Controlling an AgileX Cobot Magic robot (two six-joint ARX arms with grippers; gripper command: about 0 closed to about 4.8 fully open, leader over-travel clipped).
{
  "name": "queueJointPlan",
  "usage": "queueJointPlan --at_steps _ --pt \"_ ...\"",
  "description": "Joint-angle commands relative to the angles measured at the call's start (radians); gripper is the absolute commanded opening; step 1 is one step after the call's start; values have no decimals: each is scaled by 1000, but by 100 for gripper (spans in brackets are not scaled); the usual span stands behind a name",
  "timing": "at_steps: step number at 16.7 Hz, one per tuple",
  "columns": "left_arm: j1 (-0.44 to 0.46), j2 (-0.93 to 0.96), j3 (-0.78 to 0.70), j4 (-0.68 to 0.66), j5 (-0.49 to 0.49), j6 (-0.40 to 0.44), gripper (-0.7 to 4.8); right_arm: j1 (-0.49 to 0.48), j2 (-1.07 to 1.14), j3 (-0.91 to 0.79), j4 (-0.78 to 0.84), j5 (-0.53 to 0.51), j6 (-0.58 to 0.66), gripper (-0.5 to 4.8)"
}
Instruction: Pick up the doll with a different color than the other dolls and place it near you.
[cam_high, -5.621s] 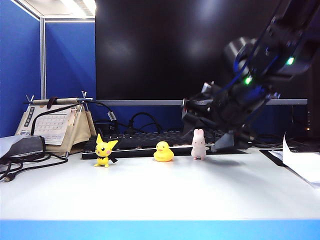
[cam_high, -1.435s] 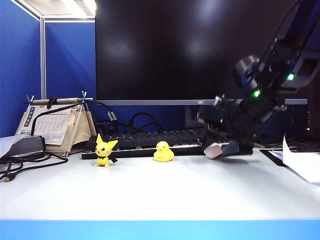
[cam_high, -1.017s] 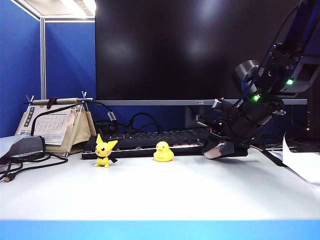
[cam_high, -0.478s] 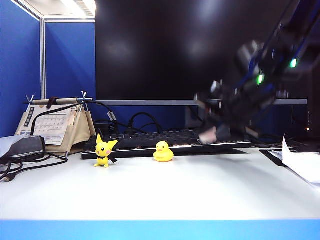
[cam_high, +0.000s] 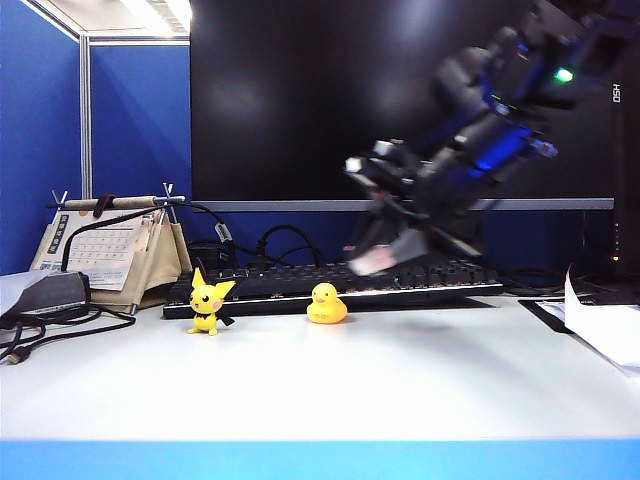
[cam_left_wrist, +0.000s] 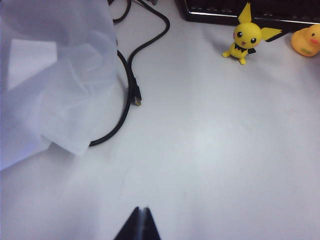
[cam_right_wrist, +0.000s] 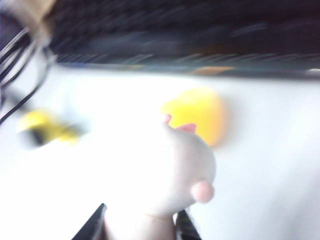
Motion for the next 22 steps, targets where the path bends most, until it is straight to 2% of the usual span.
queueJointPlan --at_steps 1,3,5,8,10,15,22 --pt "1 1 0 -2 -3 4 -5 74 -69 -65 11 38 -9 101" --pt "1 1 0 -2 -3 4 -5 99 -128 -157 51 61 -5 80" --pt "1 1 0 -2 -3 4 -5 111 -195 -277 122 58 51 79" --pt "1 2 0 -1 -3 4 -5 140 -215 -341 134 54 55 80" --pt "1 1 0 -1 -2 4 -5 206 -214 -362 144 44 66 80" --pt "1 1 0 -2 -3 4 -5 372 -214 -395 177 157 79 80" --pt "1 1 0 -1 -3 4 -5 319 -212 -398 188 159 103 80"
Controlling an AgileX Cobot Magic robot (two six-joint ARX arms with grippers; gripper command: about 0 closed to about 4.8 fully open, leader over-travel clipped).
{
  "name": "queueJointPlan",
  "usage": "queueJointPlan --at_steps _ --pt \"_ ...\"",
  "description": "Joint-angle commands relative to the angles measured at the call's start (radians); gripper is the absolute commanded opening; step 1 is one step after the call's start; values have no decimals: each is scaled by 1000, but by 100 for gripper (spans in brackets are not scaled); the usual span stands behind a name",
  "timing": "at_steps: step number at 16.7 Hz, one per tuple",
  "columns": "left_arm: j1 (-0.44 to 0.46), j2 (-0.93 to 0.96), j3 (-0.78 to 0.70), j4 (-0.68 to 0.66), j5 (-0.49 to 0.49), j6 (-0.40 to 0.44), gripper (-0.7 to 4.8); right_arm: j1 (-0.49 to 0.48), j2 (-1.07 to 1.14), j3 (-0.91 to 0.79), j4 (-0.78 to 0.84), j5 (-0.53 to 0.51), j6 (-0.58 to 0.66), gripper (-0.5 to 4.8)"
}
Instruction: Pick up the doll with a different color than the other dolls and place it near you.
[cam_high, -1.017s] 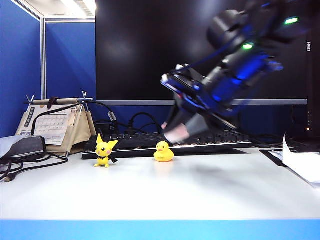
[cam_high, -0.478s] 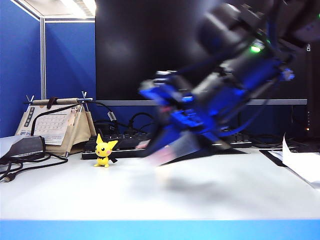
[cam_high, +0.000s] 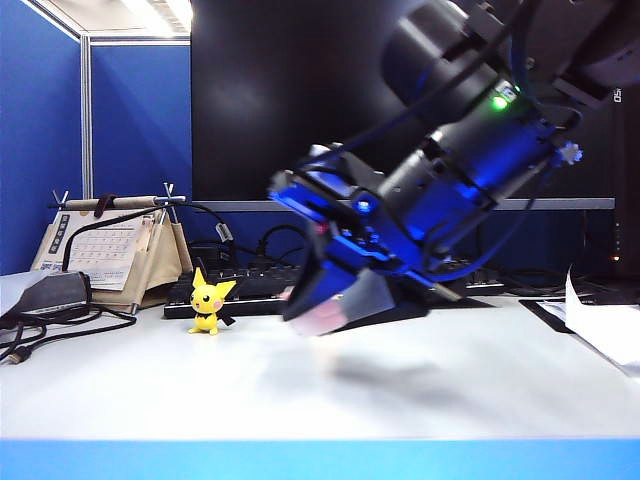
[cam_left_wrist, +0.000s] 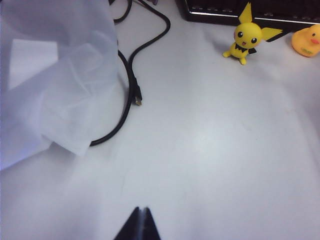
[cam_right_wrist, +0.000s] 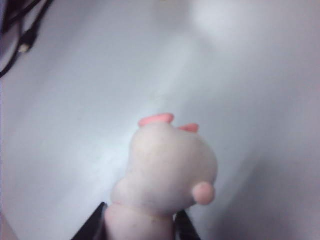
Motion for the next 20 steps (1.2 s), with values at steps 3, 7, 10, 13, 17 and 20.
queueJointPlan --at_steps 3,7,10,13,17,20 --pt "1 1 0 -2 -3 4 -5 6 -3 -11 2 -15 6 80" --pt "1 1 0 -2 -3 4 -5 6 -3 -42 1 -18 18 80" --pt "1 1 0 -2 -3 4 -5 6 -3 -42 2 -19 20 81" --pt "1 1 0 -2 -3 4 -5 6 -3 -42 -2 -23 21 87" --pt "1 1 0 -2 -3 4 -5 6 -3 -42 -48 -21 21 123" --pt "1 1 0 -2 -3 4 -5 6 -3 -42 -61 -14 28 163"
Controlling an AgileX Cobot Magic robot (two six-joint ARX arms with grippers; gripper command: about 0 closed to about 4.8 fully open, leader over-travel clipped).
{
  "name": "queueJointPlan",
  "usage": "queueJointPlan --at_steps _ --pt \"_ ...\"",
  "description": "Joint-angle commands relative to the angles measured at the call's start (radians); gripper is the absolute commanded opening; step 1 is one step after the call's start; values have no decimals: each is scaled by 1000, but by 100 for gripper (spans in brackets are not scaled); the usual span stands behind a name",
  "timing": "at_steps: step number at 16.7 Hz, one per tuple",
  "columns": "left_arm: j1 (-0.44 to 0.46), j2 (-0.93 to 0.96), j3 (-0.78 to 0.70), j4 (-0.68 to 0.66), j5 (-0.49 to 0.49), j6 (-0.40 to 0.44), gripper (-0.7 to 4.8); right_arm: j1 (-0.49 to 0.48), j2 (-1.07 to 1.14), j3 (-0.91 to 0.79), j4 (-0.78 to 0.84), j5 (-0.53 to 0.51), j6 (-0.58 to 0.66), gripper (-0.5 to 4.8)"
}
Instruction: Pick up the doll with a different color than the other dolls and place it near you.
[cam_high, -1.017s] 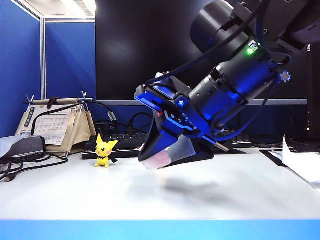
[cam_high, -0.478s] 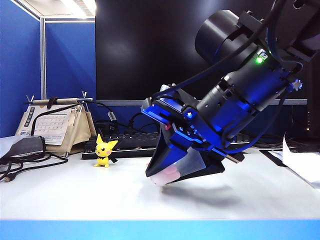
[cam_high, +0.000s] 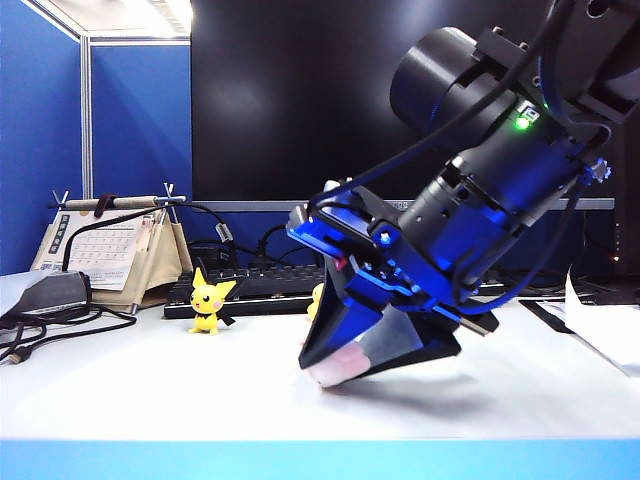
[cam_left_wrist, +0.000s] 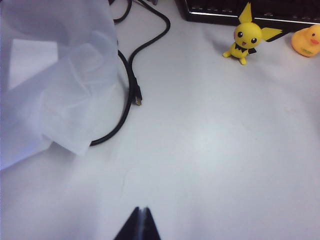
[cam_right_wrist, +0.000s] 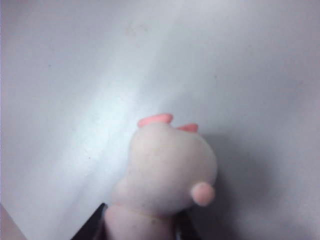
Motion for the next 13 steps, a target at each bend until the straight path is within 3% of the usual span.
queueJointPlan --at_steps 1,5,8,11,13 --pt "1 1 0 -2 -3 4 -5 2 -3 3 6 2 8 171" --pt "1 1 0 -2 -3 4 -5 2 -3 3 4 10 8 284" --pt "1 1 0 -1 -3 4 -5 1 -3 3 18 38 8 289" --pt "1 1 0 -1 -3 4 -5 -6 -3 6 63 96 8 366" --pt "1 1 0 -2 -3 4 -5 -40 -5 18 109 105 42 375"
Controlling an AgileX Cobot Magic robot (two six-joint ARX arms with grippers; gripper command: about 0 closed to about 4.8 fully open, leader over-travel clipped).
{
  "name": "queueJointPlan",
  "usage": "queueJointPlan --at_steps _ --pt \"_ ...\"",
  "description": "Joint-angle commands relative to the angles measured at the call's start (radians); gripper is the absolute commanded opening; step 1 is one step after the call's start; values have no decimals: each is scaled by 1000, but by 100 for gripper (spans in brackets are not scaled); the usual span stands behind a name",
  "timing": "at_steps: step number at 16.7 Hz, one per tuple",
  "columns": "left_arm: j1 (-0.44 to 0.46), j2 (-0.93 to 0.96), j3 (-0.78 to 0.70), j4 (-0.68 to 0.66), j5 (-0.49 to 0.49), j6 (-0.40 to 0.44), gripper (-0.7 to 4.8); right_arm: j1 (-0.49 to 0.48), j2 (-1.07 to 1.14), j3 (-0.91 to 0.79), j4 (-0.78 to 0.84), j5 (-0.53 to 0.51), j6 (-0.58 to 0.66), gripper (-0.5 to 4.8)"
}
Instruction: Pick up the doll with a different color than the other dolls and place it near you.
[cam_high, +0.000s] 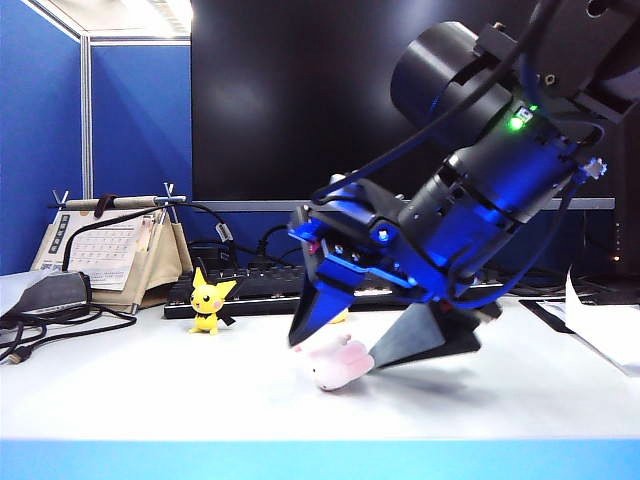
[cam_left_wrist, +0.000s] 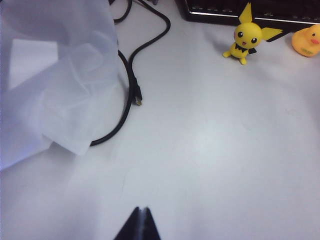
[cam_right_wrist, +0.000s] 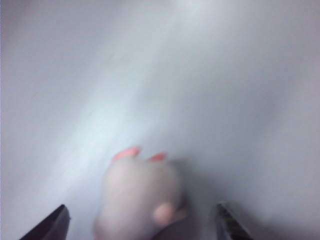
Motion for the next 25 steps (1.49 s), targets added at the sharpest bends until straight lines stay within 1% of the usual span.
queueJointPlan --at_steps 1,3,4,6,7,8,9,11,15,18,21,23,24,25 --pt "1 1 0 -2 -3 4 -5 -52 -8 26 80 11 57 375" --pt "1 1 0 -2 -3 4 -5 -82 -33 35 103 15 56 372" --pt "1 1 0 -2 -3 4 -5 -103 -57 35 127 15 55 347" --pt "1 1 0 -1 -3 4 -5 -141 -110 35 130 13 22 210" --pt "1 1 0 -1 -3 4 -5 -148 -138 35 101 12 3 134" --pt "1 1 0 -1 -3 4 -5 -151 -150 35 80 12 -13 106" --pt "1 1 0 -2 -3 4 -5 -153 -176 34 18 12 -51 62" --pt "1 1 0 -1 -3 4 -5 -153 -219 29 -103 16 -94 52" --pt "1 1 0 -2 -3 4 -5 -180 -356 -72 -127 42 -93 53" --pt "1 1 0 -2 -2 4 -5 -236 -537 -246 -148 41 -90 53" --pt "1 1 0 -2 -3 4 -5 -259 -708 -423 -156 46 -60 53" --pt "1 1 0 -2 -3 4 -5 -260 -848 -528 -166 83 -29 53" --pt "1 1 0 -2 -3 4 -5 -260 -891 -552 -172 98 -29 53" --pt "1 1 0 -1 -3 4 -5 -260 -970 -580 -215 140 -29 53"
